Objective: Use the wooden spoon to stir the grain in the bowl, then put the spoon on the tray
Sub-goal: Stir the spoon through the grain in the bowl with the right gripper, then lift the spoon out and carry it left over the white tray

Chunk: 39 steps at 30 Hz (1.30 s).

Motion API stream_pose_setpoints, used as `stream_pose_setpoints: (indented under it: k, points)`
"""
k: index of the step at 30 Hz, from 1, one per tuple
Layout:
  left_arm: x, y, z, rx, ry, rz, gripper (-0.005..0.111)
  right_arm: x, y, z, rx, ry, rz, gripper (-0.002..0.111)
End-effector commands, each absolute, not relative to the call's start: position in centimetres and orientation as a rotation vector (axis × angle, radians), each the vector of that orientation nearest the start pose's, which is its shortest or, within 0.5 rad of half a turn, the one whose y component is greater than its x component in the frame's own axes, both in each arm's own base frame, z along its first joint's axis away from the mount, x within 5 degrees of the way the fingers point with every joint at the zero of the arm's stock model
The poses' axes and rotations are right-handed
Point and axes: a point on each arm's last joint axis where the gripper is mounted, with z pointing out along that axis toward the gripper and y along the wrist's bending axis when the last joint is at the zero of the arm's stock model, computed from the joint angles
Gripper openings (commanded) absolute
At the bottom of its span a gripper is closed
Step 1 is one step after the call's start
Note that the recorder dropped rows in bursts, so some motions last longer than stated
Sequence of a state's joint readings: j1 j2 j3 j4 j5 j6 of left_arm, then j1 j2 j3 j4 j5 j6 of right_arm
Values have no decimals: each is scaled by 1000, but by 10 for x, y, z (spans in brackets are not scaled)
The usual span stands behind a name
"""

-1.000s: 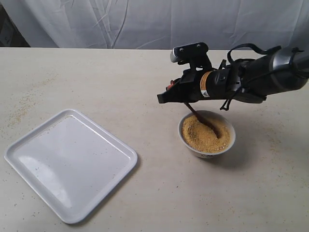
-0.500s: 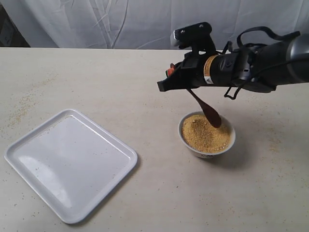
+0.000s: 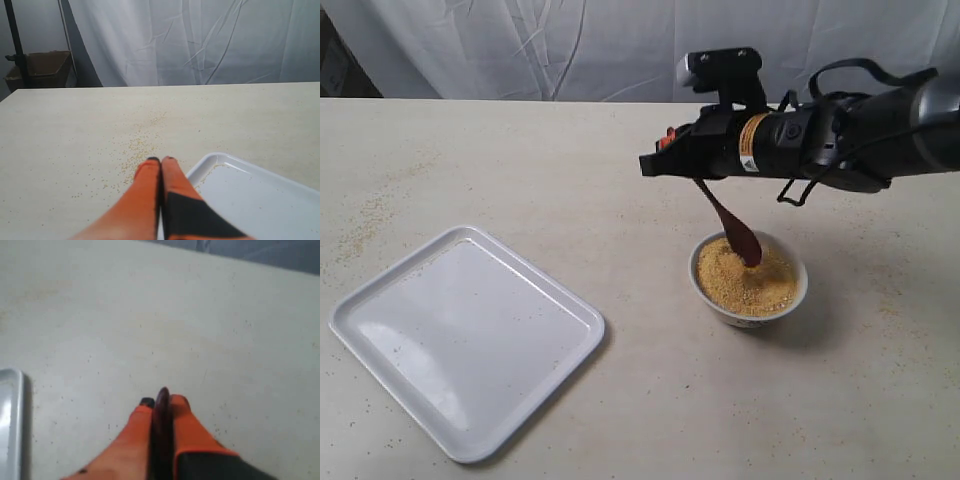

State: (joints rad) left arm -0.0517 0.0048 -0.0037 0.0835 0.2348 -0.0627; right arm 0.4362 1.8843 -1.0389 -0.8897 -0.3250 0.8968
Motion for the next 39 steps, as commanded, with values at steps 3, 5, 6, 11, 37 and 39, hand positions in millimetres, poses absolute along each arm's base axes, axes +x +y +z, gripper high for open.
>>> stream_pose_setpoints:
  k: [3,5,6,11,37,39]
  points:
    - [56,-1,192,44,1713,-8,0,349,182,194,-728,1981,400,-1]
    - [56,-1,192,44,1713,-8,0,350,178,189,-735,2021,333,-1]
    - [56,-1,192,44,1713,-8,0,350,176,190,-718,2043,312,-1]
    - [56,-1,192,44,1713,-8,0,346,172,212,-524,2064,402,-1]
    - [56,-1,192,44,1713,-8,0,311,423,119,-903,2250,1270,-1]
    - [56,-1,192,44,1713,-8,0,311,425,106,-873,2275,1238,5]
